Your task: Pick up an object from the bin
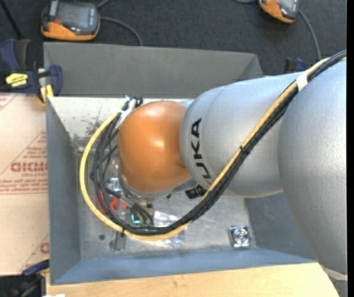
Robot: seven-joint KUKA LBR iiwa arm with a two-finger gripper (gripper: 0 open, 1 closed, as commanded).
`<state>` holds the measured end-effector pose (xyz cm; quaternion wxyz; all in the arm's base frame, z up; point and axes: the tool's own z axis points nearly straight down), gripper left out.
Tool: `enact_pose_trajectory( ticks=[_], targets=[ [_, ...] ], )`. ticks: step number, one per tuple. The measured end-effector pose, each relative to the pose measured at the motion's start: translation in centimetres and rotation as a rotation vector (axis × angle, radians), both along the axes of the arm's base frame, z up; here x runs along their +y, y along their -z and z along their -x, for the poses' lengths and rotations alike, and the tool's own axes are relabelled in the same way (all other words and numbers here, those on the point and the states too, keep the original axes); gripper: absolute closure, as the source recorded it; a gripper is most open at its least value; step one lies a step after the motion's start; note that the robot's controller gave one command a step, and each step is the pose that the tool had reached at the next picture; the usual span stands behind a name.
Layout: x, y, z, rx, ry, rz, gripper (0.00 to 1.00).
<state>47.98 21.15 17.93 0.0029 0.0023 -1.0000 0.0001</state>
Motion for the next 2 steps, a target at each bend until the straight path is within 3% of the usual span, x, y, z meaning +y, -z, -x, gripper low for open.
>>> enact_pose_trajectory(
  ticks=[1, 2],
  targets=[
    [-6.2, 11.1, -9.6, -0.01, -0.172, -0.001, 0.0],
    [-5.5, 7.7, -8.5, -0.014, -0.233, -0.001, 0.0]
  ],
)
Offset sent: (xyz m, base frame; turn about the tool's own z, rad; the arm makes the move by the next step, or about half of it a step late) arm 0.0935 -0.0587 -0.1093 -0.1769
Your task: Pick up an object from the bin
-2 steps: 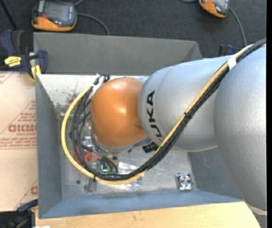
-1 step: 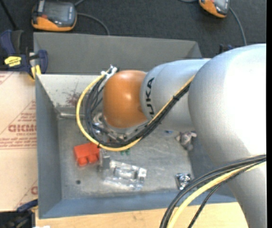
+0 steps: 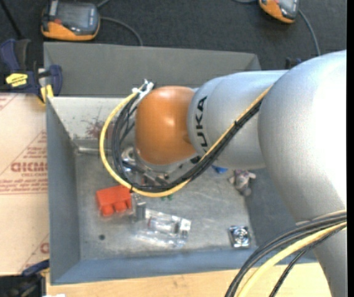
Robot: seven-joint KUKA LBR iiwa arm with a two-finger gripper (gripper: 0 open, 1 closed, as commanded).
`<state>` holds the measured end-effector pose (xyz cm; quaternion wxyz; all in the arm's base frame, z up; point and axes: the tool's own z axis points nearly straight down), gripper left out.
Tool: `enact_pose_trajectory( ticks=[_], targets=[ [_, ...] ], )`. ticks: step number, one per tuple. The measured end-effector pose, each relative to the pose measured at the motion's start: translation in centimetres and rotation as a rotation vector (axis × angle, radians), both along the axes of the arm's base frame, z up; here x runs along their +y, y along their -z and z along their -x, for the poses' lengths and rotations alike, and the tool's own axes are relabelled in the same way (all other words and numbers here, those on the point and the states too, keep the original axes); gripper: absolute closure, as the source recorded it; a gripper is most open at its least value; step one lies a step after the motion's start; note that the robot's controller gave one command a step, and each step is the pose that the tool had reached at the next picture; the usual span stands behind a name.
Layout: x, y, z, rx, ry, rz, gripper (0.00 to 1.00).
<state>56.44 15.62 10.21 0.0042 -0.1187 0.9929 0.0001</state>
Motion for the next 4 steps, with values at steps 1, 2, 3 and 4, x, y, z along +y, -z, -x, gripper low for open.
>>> enact_pose_trajectory(
  ticks=[1, 2, 3, 4],
  targets=[
    [-0.8, 0.1, -0.4, 0.0, 0.046, -0.003, 0.0],
    [0.0, 3.3, -1.6, -0.001, -0.022, -0.001, 0.0],
    [-0.1, 3.2, -1.8, -0.003, -0.015, -0.003, 0.0],
    [-0.1, 3.2, -1.7, -0.003, -0.014, -0.003, 1.0]
  ],
)
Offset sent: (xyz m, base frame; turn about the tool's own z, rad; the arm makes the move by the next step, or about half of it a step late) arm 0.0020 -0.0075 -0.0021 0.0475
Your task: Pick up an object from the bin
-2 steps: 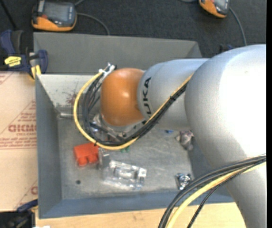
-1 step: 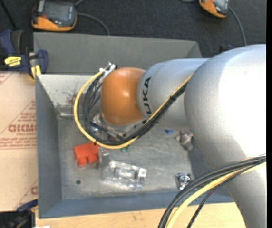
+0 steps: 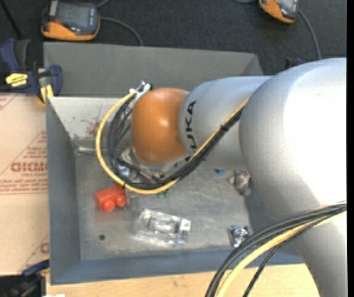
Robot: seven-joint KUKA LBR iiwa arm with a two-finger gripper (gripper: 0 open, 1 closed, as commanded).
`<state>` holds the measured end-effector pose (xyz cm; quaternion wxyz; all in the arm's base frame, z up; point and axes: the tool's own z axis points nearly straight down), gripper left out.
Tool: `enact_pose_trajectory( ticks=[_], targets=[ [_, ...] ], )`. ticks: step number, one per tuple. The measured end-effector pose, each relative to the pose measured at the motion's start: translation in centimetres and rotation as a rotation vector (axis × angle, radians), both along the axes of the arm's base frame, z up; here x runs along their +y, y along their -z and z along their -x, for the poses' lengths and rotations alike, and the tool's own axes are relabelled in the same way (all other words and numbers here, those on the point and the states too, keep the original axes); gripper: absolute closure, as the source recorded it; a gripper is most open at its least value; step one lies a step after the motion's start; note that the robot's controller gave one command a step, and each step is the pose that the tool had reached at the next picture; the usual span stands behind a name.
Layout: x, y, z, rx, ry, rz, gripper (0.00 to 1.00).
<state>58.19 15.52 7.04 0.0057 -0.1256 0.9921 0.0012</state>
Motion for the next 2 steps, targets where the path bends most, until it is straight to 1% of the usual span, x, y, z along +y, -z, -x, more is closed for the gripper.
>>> enact_pose_trajectory(
  ticks=[1, 2],
  targets=[
    [0.0, -9.1, -0.3, -0.001, 0.009, 0.002, 1.0],
    [-0.1, -10.3, -0.5, 0.005, 0.015, 0.002, 1.0]
  ],
)
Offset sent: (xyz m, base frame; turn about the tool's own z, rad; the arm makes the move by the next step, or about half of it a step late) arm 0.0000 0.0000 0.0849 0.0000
